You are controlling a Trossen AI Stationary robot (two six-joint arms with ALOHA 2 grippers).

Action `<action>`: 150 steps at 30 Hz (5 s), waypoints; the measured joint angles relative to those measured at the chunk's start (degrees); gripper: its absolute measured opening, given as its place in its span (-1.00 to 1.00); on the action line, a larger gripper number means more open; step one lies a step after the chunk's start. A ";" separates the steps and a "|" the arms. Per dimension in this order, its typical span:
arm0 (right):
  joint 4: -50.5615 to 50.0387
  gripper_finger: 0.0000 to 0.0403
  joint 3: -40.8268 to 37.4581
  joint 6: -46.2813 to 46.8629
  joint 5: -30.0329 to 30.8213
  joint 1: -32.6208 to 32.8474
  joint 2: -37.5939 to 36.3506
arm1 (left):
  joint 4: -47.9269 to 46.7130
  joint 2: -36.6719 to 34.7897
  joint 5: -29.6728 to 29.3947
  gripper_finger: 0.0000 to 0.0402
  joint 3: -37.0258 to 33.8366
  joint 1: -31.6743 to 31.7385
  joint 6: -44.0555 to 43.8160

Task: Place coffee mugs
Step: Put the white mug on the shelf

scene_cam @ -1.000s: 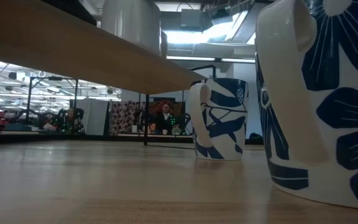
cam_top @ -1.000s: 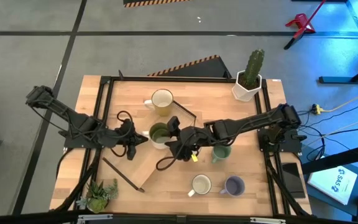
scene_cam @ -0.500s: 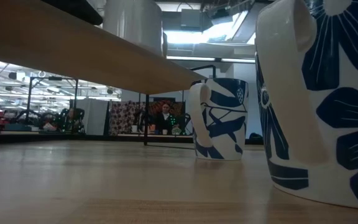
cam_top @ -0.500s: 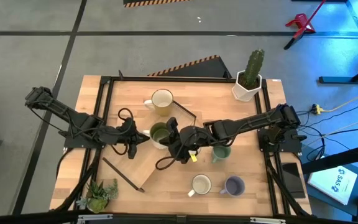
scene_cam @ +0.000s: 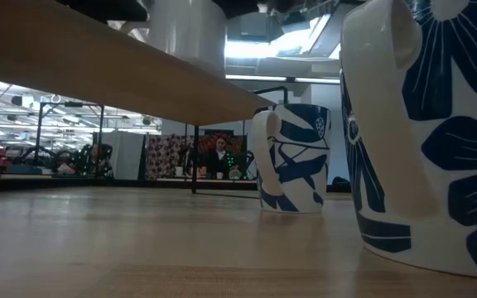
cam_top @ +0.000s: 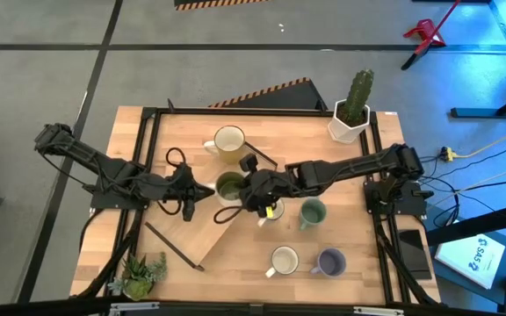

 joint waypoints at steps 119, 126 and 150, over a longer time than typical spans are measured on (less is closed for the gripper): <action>-22.59 -1.00 2.54 16.78 9.79 6.09 -6.10 | 5.06 10.14 -30.12 -1.00 0.04 0.27 -9.49; -23.14 -1.00 2.54 16.76 9.85 5.99 -6.08 | 6.64 10.14 -24.59 -1.00 0.04 4.48 -9.49; -12.79 -1.00 2.52 11.58 7.32 5.98 -4.78 | 7.02 9.66 -16.18 -1.00 0.00 7.85 -6.80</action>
